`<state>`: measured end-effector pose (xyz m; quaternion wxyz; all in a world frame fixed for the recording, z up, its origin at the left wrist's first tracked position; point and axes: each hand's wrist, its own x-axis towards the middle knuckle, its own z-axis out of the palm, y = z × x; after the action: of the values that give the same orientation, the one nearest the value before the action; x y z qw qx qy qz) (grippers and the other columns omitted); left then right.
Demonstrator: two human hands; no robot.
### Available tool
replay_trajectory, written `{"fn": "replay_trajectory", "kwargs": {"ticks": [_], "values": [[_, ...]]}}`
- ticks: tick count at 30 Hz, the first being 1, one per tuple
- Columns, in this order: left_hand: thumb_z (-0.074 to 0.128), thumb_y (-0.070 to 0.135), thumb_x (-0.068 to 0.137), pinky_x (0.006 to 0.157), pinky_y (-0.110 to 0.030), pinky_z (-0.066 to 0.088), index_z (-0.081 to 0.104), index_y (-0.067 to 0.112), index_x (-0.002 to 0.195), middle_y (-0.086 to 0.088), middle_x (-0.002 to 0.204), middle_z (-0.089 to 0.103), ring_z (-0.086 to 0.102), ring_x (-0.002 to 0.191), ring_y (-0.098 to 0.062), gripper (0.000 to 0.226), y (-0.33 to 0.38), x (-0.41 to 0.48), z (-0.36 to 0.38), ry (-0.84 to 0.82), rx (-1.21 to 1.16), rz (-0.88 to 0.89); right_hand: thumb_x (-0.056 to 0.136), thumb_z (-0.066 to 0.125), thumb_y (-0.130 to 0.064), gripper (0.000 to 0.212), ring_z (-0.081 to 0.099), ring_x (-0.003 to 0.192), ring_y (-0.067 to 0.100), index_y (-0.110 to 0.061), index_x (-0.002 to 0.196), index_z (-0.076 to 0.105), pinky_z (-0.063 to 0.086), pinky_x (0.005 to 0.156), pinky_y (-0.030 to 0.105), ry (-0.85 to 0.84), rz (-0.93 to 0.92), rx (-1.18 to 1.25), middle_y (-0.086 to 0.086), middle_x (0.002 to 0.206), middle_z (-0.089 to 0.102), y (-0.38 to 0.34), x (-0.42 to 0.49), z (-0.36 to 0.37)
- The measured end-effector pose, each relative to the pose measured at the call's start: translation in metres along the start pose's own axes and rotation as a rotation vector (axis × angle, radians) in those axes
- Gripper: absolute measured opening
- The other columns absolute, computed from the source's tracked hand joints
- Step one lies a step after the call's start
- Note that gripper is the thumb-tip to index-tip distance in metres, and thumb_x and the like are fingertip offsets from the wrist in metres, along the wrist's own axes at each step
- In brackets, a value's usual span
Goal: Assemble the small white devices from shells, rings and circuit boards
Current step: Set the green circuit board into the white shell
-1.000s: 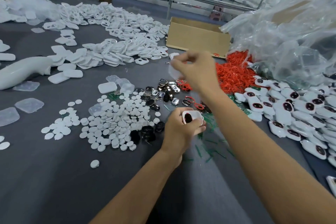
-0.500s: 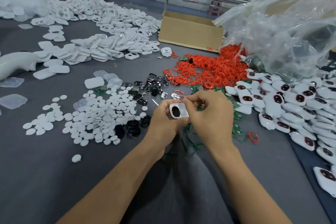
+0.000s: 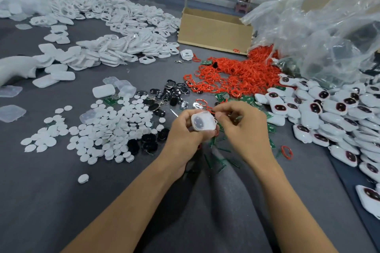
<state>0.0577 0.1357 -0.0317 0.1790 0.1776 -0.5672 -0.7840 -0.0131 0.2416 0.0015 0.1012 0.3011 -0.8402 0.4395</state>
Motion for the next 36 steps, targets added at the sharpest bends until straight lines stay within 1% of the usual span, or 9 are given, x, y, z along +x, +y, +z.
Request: {"fn": "replay_trajectory", "kwargs": {"ticks": [3, 6, 10, 15, 19, 22, 26, 33, 36], "values": [[0.07, -0.016, 0.076, 0.068, -0.016, 0.053, 0.062, 0.015, 0.106, -0.002, 0.096, 0.068, 0.065, 0.075, -0.001, 0.044, 0.0015, -0.0009, -0.001, -0.033, 0.0, 0.004, 0.075, 0.075, -0.009, 0.015, 0.058, 0.076, 0.002, -0.022, 0.082, 0.075, 0.043, 0.072, 0.019, -0.079, -0.073, -0.041, -0.007, 0.083, 0.068, 0.0023, -0.0005, -0.0003], [0.067, -0.016, 0.078, 0.073, -0.018, 0.055, 0.061, 0.011, 0.114, -0.004, 0.099, 0.067, 0.063, 0.079, -0.004, 0.045, 0.0026, -0.0014, -0.0022, -0.049, 0.049, 0.011, 0.076, 0.076, -0.011, 0.012, 0.061, 0.09, 0.02, -0.017, 0.086, 0.075, 0.047, 0.082, 0.035, -0.121, -0.19, -0.136, 0.001, 0.09, 0.067, 0.0021, -0.0017, 0.0015], [0.069, -0.016, 0.077, 0.074, -0.019, 0.055, 0.061, 0.009, 0.115, -0.006, 0.1, 0.067, 0.063, 0.082, -0.008, 0.046, 0.0049, -0.0028, -0.002, -0.048, 0.058, 0.003, 0.079, 0.073, -0.011, 0.011, 0.058, 0.095, 0.023, -0.017, 0.088, 0.073, 0.048, 0.082, 0.04, -0.144, -0.218, -0.224, 0.001, 0.093, 0.064, 0.0026, -0.003, 0.0008], [0.07, -0.016, 0.076, 0.075, -0.019, 0.056, 0.061, 0.009, 0.115, -0.008, 0.102, 0.069, 0.062, 0.083, -0.01, 0.047, 0.0064, -0.0039, -0.0004, -0.052, 0.082, 0.003, 0.08, 0.069, -0.009, 0.005, 0.056, 0.089, 0.026, -0.013, 0.082, 0.068, 0.047, 0.072, 0.041, -0.13, -0.264, -0.306, 0.002, 0.088, 0.061, 0.0024, -0.0025, 0.0008], [0.07, -0.016, 0.076, 0.075, -0.02, 0.056, 0.061, 0.007, 0.116, -0.007, 0.101, 0.068, 0.062, 0.084, -0.012, 0.047, 0.0074, -0.0047, 0.0006, -0.062, 0.106, 0.007, 0.081, 0.065, -0.007, 0.004, 0.054, 0.092, 0.027, -0.011, 0.082, 0.064, 0.046, 0.068, 0.039, -0.116, -0.292, -0.403, 0.003, 0.093, 0.059, 0.0022, -0.0037, 0.0035], [0.07, -0.016, 0.076, 0.074, -0.019, 0.056, 0.061, 0.006, 0.116, -0.007, 0.101, 0.068, 0.062, 0.084, -0.012, 0.047, 0.0074, -0.0042, 0.0005, -0.061, 0.101, 0.003, 0.084, 0.063, -0.008, 0.001, 0.053, 0.096, 0.028, -0.008, 0.084, 0.062, 0.045, 0.069, 0.038, -0.127, -0.32, -0.467, 0.005, 0.1, 0.059, 0.0025, -0.003, 0.0049], [0.071, -0.016, 0.075, 0.074, -0.018, 0.056, 0.062, 0.006, 0.116, -0.005, 0.098, 0.067, 0.061, 0.081, -0.011, 0.047, 0.0068, -0.0039, -0.0003, -0.045, 0.082, -0.006, 0.085, 0.062, -0.008, 0.002, 0.053, 0.096, 0.027, -0.009, 0.083, 0.061, 0.045, 0.069, 0.036, -0.134, -0.32, -0.439, 0.004, 0.104, 0.058, 0.0018, -0.003, 0.0032], [0.069, -0.016, 0.077, 0.079, -0.024, 0.055, 0.061, 0.007, 0.116, -0.01, 0.104, 0.068, 0.062, 0.086, -0.014, 0.047, 0.006, -0.0044, 0.0008, -0.042, 0.098, 0.002, 0.085, 0.06, -0.009, 0.003, 0.051, 0.102, 0.027, -0.009, 0.087, 0.062, 0.045, 0.07, 0.038, -0.166, -0.257, -0.491, 0.004, 0.109, 0.054, 0.0001, -0.0052, 0.0042], [0.066, -0.016, 0.079, 0.076, -0.022, 0.056, 0.061, 0.006, 0.117, -0.01, 0.104, 0.068, 0.062, 0.086, -0.014, 0.043, 0.0056, -0.0037, 0.0012, -0.041, 0.079, -0.008, 0.085, 0.059, -0.011, 0.006, 0.05, 0.102, 0.026, -0.01, 0.09, 0.061, 0.042, 0.07, 0.036, -0.152, -0.249, -0.533, 0.003, 0.109, 0.053, -0.0008, -0.0068, 0.0068]]}}
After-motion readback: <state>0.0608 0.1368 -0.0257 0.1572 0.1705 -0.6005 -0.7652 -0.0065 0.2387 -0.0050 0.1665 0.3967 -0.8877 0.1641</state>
